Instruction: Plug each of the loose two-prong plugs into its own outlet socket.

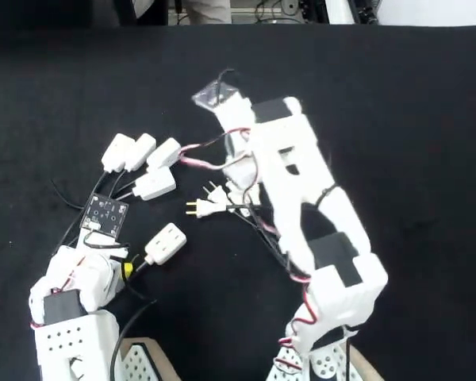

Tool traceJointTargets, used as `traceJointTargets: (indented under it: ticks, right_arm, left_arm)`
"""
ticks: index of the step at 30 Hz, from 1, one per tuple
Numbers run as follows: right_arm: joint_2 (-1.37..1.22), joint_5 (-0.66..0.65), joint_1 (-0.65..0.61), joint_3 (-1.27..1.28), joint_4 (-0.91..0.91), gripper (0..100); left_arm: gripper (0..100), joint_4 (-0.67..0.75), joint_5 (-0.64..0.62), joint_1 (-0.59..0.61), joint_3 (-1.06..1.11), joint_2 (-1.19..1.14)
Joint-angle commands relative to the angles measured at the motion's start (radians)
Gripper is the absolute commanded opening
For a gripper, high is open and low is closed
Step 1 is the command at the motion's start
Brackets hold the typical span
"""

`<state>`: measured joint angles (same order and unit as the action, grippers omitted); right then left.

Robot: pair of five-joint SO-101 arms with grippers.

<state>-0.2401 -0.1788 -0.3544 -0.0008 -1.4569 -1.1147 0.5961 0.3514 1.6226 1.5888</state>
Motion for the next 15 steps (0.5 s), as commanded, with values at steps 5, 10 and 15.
traceJointTargets:
  ticks: [5,10,15]
  right_arm:
    - [-0.067,0.549,-0.081,0.163,0.178,1.2]
    - [-0.199,0.677,0.006,0.105,0.187,1.2]
    - [-0.300,0.744,0.132,-0.062,0.181,1.2]
  left_arm:
    - [29,0.018,0.011,-0.010,-0.005,0.006]
    - [29,0.018,0.011,-0.013,-0.005,0.006]
    - [29,0.018,0.011,-0.013,-0.005,0.006]
